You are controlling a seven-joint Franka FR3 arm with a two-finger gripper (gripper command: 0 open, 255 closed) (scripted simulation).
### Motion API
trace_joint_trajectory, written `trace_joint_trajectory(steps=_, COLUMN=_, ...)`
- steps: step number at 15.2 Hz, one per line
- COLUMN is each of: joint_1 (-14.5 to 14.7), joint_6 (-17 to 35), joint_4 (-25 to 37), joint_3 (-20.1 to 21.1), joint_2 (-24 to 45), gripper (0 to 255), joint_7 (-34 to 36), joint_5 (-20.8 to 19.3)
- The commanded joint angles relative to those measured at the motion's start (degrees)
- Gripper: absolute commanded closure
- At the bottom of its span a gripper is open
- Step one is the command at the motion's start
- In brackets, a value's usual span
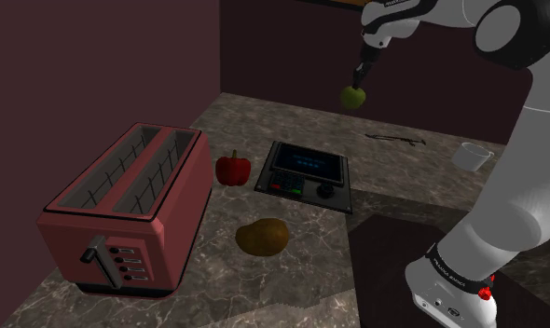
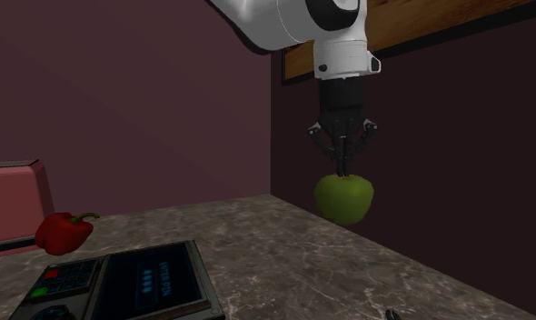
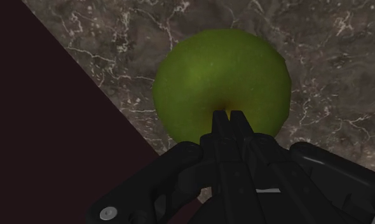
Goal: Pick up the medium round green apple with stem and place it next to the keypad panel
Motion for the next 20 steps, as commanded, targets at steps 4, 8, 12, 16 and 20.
trace_joint_trajectory(steps=4, joint_1=-0.18, joint_6=-3.7, joint_4=3.38, joint_3=-0.15, joint_2=-0.33, gripper=255, joint_7=0.12, joint_5=-0.21)
trace_joint_trajectory(steps=8, joint_1=-0.36, joint_6=-6.8, joint_4=6.54, joint_3=-0.24, joint_2=-0.27, gripper=255, joint_7=0.23, joint_5=-0.26)
trace_joint_trajectory(steps=12, joint_1=1.17, joint_6=-8.36, joint_4=8.46, joint_3=0.5, joint_2=-0.02, gripper=255, joint_7=2.79, joint_5=-0.77)
trace_joint_trajectory(steps=16, joint_1=4.29, joint_6=-8.93, joint_4=10.13, joint_3=2.02, joint_2=0.99, gripper=255, joint_7=7.7, joint_5=-1.57)
trace_joint_trajectory(steps=20, joint_1=7.16, joint_6=-10.02, joint_4=13.22, joint_3=3.5, joint_2=2.99, gripper=255, joint_7=12.39, joint_5=-2.08)
